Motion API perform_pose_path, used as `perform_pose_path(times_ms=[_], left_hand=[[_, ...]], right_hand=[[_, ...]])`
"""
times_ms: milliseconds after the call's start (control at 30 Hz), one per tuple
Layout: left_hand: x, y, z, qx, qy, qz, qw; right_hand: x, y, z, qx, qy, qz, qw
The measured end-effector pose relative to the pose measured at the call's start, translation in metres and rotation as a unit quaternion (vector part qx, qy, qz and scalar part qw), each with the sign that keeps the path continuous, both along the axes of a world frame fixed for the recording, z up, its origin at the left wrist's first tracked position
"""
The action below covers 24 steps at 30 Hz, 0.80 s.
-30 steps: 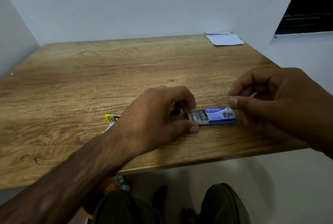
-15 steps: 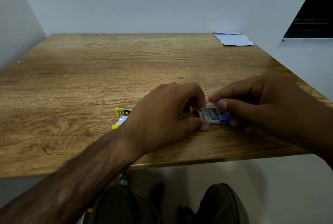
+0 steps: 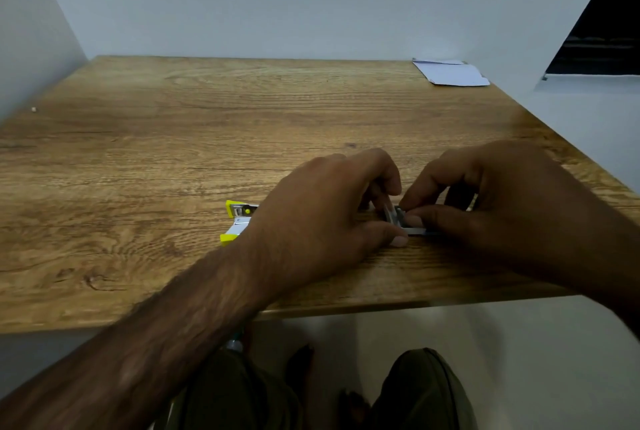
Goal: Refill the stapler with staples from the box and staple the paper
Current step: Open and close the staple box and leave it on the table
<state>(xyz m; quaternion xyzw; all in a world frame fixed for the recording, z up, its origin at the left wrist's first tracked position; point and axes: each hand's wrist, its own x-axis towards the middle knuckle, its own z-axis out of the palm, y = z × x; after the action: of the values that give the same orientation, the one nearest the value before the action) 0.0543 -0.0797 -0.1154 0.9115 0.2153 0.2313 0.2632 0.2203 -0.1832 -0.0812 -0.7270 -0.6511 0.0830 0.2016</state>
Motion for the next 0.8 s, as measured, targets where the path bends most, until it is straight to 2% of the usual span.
perform_pose_path(times_ms=[400, 600, 800], left_hand=[[-0.001, -0.001, 0.001, -0.008, 0.01, 0.001, 1.0], [0.0, -0.001, 0.003, -0.012, 0.016, -0.001, 1.0], [-0.006, 0.005, 0.005, -0.039, 0.021, -0.006, 0.999]], right_hand=[[-0.003, 0.004, 0.011, -0.082, -0.064, 0.023, 0.994], [0.015, -0.008, 0.017, -0.051, -0.029, -0.019, 0.998], [0.043, -0.029, 0.009, -0.148, 0.007, -0.04, 0.988]])
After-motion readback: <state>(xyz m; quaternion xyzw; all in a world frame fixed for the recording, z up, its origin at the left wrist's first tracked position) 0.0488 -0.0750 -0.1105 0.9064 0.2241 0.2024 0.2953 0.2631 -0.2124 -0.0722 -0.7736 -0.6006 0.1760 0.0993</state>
